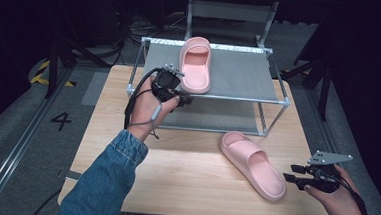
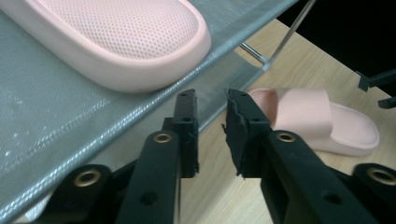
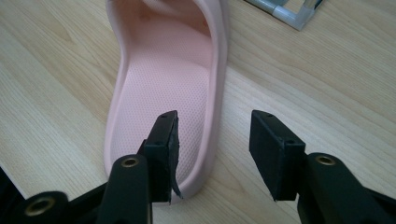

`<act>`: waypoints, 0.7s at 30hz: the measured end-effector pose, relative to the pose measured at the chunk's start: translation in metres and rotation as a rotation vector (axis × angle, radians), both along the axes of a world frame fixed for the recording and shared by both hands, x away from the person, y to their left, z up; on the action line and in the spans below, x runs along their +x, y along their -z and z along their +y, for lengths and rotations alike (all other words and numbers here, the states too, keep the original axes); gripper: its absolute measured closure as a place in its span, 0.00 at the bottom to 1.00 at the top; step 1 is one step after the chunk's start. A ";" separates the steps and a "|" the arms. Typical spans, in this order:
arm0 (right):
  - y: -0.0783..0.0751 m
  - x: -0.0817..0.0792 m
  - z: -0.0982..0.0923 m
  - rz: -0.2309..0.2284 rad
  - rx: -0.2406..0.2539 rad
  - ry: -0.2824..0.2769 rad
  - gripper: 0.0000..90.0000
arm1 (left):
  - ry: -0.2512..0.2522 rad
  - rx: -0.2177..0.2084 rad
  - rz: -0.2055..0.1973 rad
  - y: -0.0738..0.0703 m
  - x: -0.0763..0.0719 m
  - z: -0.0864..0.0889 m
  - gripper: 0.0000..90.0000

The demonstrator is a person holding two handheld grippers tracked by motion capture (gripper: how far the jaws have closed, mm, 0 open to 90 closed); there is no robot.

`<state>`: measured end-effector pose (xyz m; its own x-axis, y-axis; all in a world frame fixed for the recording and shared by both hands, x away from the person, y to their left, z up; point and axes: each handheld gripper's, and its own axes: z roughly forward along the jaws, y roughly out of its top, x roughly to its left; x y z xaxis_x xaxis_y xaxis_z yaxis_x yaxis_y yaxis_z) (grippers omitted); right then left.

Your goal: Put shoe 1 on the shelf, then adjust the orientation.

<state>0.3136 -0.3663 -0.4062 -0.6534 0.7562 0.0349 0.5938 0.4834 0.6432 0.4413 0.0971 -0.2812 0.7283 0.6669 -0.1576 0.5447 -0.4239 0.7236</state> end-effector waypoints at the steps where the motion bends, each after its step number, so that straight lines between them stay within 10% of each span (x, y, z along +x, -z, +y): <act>1: -0.001 0.000 0.001 -0.002 -0.002 -0.006 0.59 | -0.001 -0.002 0.002 -0.001 -0.002 0.002 0.80; 21: -0.008 0.012 0.048 0.014 -0.010 -0.100 0.58 | -0.018 0.074 -0.003 0.005 -0.051 0.045 0.65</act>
